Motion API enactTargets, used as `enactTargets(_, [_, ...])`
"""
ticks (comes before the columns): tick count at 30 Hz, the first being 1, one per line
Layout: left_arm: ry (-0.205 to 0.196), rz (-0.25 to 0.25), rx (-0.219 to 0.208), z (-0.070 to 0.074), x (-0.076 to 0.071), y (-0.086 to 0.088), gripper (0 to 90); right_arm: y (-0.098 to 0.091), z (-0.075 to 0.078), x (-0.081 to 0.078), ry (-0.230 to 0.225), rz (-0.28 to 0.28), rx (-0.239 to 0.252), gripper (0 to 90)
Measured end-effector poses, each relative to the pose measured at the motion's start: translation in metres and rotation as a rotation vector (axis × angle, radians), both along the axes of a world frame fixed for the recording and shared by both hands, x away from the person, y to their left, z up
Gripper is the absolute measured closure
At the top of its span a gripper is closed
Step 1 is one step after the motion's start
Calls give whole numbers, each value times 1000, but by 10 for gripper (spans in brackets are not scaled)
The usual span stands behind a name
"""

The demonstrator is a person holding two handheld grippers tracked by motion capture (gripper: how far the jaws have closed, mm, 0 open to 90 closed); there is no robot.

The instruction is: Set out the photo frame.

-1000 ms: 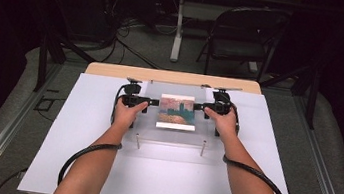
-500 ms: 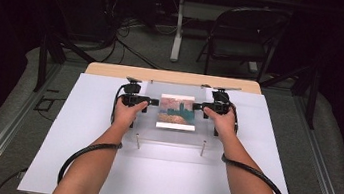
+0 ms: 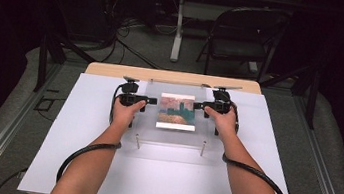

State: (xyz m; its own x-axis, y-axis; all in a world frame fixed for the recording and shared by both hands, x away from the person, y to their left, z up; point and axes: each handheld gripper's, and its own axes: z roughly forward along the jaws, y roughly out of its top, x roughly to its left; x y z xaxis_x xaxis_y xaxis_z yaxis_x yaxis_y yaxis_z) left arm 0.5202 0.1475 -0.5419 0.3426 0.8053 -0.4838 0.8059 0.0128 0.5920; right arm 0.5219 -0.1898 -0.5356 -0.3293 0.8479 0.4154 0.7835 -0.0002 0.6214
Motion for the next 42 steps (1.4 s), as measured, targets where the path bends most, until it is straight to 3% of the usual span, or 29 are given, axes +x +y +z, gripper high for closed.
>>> enactTargets(14, [-26, -4, 25, 17, -6, 0, 347, 2, 16, -9, -46, 6, -30, 326])
enactTargets(28, [-71, 9, 6, 40, -21, 5, 436, 2, 38, -25, -117, 16, -58, 360])
enactTargets(42, [-112, 7, 10, 55, -35, 6, 479, 1, 56, -41, -156, 25, -93, 396])
